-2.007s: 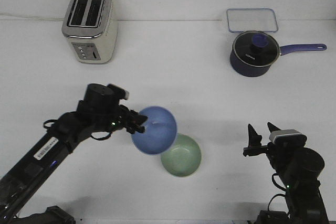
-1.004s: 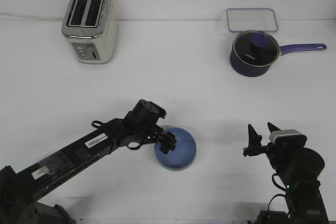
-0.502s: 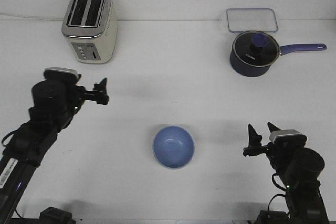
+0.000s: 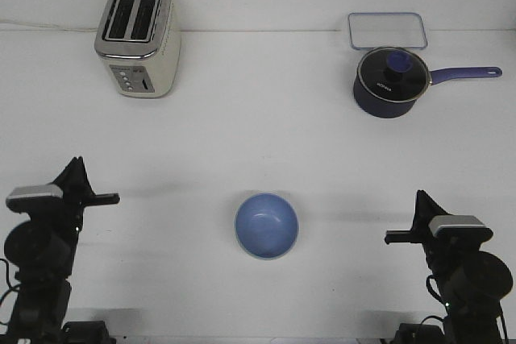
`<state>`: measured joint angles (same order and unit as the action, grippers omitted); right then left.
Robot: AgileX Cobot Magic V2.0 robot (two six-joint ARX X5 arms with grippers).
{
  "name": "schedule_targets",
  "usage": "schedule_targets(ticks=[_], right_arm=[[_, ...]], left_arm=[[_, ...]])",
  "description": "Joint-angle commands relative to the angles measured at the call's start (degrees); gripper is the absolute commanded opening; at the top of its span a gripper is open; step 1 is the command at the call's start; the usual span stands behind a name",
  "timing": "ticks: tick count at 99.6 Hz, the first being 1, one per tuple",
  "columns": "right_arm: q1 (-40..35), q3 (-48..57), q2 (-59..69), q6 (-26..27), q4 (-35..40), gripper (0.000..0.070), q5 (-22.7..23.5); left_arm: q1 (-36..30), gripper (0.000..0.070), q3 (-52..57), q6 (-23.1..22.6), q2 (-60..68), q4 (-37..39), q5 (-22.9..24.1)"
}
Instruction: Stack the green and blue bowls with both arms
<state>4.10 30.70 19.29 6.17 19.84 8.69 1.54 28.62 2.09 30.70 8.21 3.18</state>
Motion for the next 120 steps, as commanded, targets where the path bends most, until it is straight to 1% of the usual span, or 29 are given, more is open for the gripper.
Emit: schedule_targets(ticks=[1,12,19,28,93,101,108,120], right_arm=[[0.04,0.35,-1.53,-1.46,-1.33,0.0002,-0.52],[0.04,0.35,-3.34,-3.34,-1.84,0.0001,-2.05],[0.04,0.35,-3.39,-3.28,-1.6,0.0002,-3.19],[0.04,0.35,-3.41,-3.19,-1.36,0.0001,-3.15],[0.04,0.37,-3.5,-3.23,-1.86,0.0002,-3.15],[0.04,0.37,-3.5,-3.23,-1.86,0.0002,-3.15],[0.04,0.37,-3.5,-3.23,-1.86,0.0001,-3.13],[0.04,0.37,-3.5,-3.23,-1.86,0.0002,-3.15]], left_arm=[[0.0,0.0011,-5.7,0.57,-4.63,3.65,-0.17],[0.0,0.0011,-9.6,1.33,-9.35,3.19,-0.15],[0.0,0.0011,-9.64,1.95,-10.1,2.6,-0.13],[0.0,0.0013,-9.62,3.61,-10.21,2.62,-0.15],[-0.87,0.0013,-9.62,3.54,-10.6,2.47,-0.15],[-0.87,0.0014,-9.62,1.42,-11.06,2.03,-0.11],[-0.85,0.0014,-9.92,0.13,-12.87,-0.87,-0.2],[-0.85,0.0014,-15.08,-4.96,-19.37,-2.1,-1.42]])
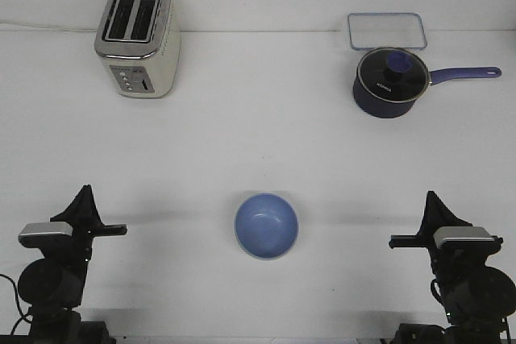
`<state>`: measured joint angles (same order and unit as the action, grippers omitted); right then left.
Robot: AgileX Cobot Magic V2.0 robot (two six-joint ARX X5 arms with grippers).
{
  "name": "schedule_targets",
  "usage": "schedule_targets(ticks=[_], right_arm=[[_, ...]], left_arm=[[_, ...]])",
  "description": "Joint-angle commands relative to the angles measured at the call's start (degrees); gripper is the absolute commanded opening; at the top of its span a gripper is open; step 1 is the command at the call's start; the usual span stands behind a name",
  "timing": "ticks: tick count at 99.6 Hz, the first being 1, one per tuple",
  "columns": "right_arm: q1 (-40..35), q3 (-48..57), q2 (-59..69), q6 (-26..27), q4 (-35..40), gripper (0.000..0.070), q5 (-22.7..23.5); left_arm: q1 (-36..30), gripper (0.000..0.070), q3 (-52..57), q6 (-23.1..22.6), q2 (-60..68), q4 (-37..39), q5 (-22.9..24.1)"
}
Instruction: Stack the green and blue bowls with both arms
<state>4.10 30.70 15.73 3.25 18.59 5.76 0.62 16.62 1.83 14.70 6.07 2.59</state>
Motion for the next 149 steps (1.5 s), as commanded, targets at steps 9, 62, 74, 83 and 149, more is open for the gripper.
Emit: schedule_targets(ticks=[9,62,74,83,149], right_arm=[[0.04,0.37,0.07,-0.31,-0.61,0.0001,-0.22],[0.04,0.37,0.07,-0.31,-0.61,0.0001,-0.2],[0.04,0.37,0.07,-0.31,-0.61,0.0002,-0.2],[0.04,0.37,0.07,-0.31,-0.59,0.0001,-0.22],[-8.15,-0.61,-4.24,-4.79,-3.19,0.0002,-4.9]], left_arm=[[0.11,0.0014,-7.56,-5.22,-9.33,-0.59,-0.94],[-0.55,0.0014,-15.85,-5.07,-14.45,0.07,-4.09],[-0.52,0.0014,-15.82,-5.07,-14.32,0.02,-4.07],[-0.55,0.0014,-15.82,-5.07,-14.32,-0.02,-4.07],[-0.55,0.0014,-15.82,-5.07,-14.43,0.0,-4.07]])
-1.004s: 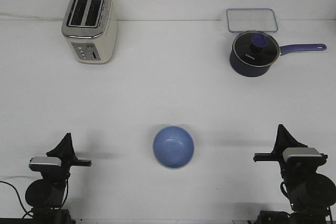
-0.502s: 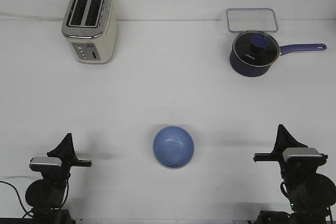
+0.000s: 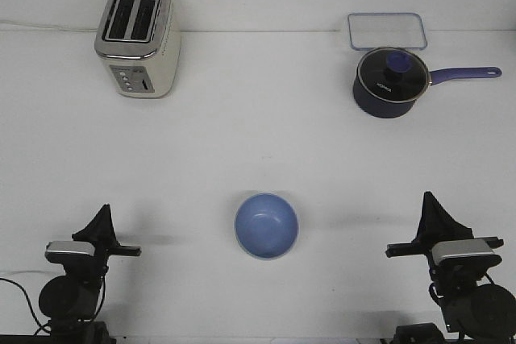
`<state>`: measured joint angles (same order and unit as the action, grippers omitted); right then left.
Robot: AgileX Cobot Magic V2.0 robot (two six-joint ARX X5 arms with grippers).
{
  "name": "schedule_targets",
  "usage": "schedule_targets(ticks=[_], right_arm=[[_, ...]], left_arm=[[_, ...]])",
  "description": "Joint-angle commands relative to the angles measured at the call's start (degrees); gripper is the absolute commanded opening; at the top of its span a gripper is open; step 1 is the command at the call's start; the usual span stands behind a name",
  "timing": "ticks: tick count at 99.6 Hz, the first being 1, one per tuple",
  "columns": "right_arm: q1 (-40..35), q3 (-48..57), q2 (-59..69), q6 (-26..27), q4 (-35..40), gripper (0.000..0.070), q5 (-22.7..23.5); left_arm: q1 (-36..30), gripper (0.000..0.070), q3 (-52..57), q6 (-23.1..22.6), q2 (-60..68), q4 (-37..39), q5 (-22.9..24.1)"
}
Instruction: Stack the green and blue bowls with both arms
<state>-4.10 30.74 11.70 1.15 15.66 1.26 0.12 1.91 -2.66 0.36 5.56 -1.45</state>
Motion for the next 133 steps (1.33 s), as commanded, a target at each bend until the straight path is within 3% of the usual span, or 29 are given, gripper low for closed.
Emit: schedule_targets(ticks=[1,13,21,53,133], right_arm=[[0.07,-0.94,-0.24,-3.23,-0.26,0.0002,-0.5],[0.61,-8.02,-1.44,-8.94,-4.52,0.0001,-4.28],[1.66,-14.45,-3.26,-11.45,-8.66,0.0002,-4.44],[7.04,-30.12,-11.65,-12.48,-12.37,0.0001,-2.71],[7.08,-30.01,-11.65,-12.96,-13.57,0.0001,-2.78]], left_arm=[[-0.04,0.0014,-1.11,-0.57,-0.09,0.5,-0.02],[-0.02,0.0014,-1.11,-0.59,-0.09,0.5,-0.02],[-0.04,0.0014,-1.11,-0.59,-0.09,0.5,-0.02],[-0.04,0.0014,-1.11,-0.59,-0.09,0.5,-0.02],[-0.04,0.0014,-1.09,-0.59,-0.09,0.5,-0.02]])
